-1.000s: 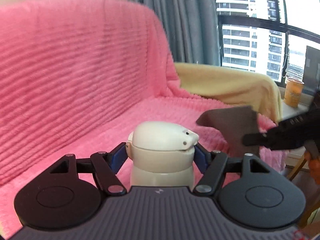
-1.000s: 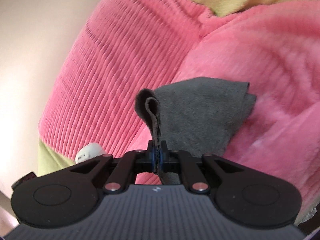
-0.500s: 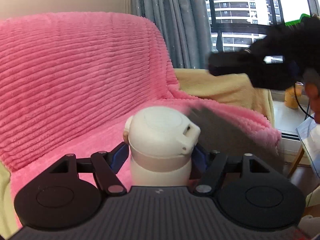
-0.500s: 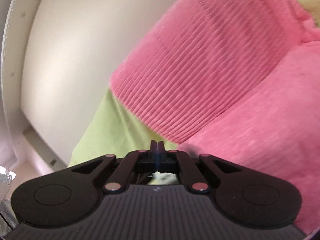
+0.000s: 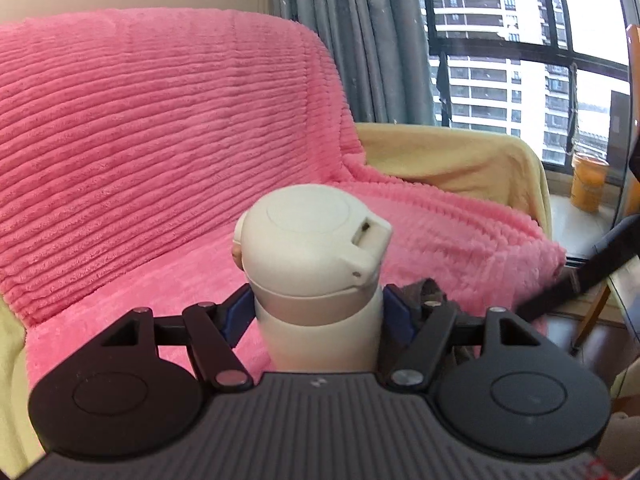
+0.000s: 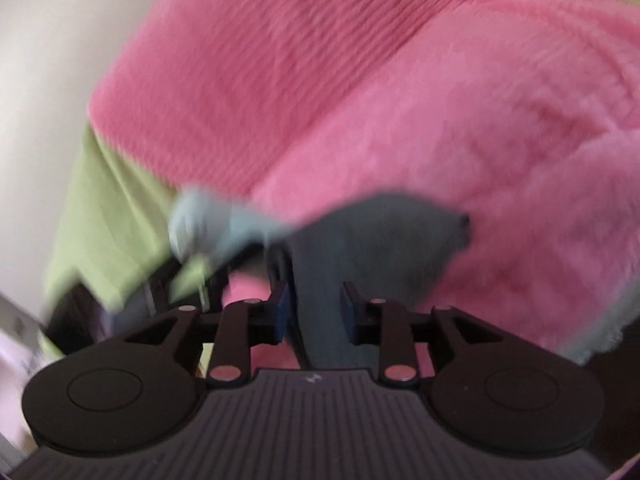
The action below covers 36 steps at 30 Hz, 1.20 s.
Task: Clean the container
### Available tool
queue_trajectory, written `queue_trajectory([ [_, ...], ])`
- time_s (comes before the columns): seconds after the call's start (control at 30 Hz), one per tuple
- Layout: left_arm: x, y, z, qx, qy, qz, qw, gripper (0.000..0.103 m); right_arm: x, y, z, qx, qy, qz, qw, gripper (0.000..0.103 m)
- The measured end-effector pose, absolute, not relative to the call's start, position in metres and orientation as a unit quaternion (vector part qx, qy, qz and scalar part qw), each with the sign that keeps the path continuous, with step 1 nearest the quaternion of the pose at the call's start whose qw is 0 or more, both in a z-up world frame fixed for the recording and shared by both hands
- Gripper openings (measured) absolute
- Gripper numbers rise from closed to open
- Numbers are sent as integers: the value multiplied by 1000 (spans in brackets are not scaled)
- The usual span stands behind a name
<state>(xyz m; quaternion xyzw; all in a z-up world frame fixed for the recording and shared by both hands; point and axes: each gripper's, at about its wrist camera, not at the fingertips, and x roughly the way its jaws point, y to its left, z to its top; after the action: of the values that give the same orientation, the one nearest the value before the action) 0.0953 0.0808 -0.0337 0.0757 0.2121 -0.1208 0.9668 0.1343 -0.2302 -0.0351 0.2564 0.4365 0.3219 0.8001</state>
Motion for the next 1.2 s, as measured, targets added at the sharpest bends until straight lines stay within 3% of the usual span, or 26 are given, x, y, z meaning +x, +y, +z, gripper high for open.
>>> queue_trajectory([
  [0.1,96,85,-34,76,222,-131,963,70,123,-211,-42,217,445,322,807,26],
  [0.3,94,89,-46,65,251,-133,956,69,145,-232,-35,242,430,267,828,27],
  [0.6,80,79,-74,74,303,-133,941,68,166,-226,-48,344,430,298,780,27],
  [0.93,82,56,-86,73,305,-151,937,66,175,-176,-40,207,460,303,809,27],
  [1.2,82,64,-88,70,310,-146,937,67,184,-174,-67,175,492,301,798,27],
])
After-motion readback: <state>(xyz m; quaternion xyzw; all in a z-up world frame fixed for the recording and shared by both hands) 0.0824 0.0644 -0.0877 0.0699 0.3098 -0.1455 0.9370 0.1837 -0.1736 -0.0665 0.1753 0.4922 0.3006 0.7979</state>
